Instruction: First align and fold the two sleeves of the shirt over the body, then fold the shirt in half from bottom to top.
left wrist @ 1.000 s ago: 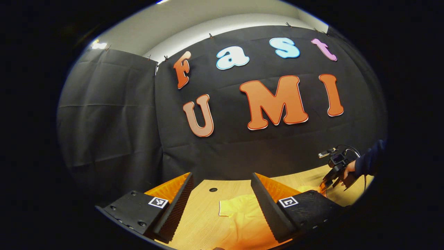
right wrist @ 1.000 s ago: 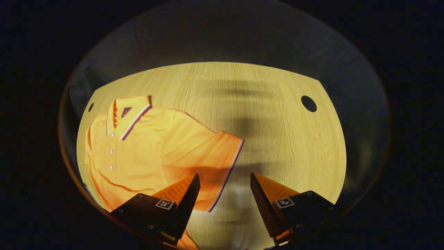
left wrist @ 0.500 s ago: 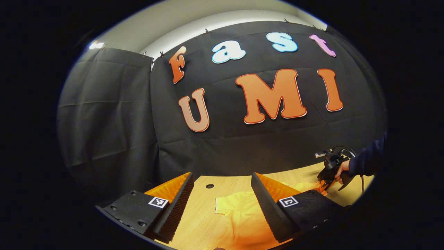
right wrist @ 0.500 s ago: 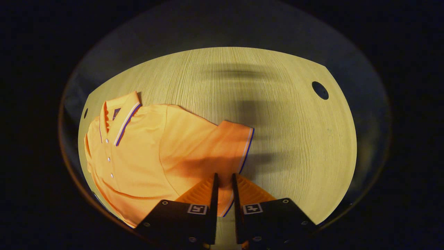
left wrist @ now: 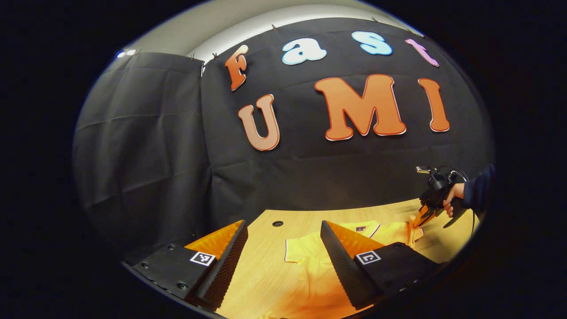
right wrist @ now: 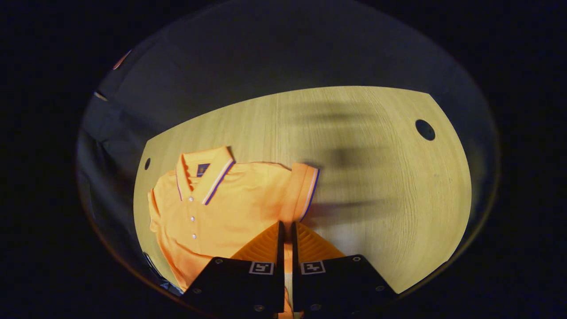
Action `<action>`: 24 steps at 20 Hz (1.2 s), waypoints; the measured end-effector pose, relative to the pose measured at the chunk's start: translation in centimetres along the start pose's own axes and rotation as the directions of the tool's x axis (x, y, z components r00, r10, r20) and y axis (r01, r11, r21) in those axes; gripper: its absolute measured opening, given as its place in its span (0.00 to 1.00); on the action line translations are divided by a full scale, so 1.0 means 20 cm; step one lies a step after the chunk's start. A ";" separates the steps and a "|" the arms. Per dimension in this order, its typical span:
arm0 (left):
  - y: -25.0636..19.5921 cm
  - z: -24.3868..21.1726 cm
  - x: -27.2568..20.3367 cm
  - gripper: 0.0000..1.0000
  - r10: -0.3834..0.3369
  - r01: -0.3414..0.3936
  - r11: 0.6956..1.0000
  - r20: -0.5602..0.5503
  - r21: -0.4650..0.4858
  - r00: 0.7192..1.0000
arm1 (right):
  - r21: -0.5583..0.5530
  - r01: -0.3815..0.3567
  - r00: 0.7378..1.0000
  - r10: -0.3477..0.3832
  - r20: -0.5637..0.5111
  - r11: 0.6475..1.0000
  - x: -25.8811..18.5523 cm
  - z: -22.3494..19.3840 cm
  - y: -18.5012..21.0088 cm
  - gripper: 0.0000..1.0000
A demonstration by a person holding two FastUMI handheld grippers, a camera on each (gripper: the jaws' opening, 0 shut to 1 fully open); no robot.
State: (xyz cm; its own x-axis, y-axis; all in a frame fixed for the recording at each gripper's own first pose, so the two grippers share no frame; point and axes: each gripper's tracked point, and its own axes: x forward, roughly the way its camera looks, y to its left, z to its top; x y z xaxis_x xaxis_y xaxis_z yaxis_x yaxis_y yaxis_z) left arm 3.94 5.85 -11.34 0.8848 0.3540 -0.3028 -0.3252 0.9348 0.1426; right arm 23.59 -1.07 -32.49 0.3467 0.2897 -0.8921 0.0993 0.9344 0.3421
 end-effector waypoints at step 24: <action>-0.02 -0.91 1.18 0.98 -0.338 0.298 0.940 -0.586 -0.167 0.736 | 0.000 0.003 0.917 -0.003 0.398 1.000 -0.67 0.14 0.40 0.95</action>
State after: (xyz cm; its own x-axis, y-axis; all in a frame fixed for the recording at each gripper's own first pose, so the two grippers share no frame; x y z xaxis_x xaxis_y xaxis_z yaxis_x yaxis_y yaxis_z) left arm 18.83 14.24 -35.66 0.5657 -0.0390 -0.8237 -0.0974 0.9887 -0.1137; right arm 22.40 1.93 -17.03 0.6892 0.1805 -0.7017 0.1004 0.9353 0.3392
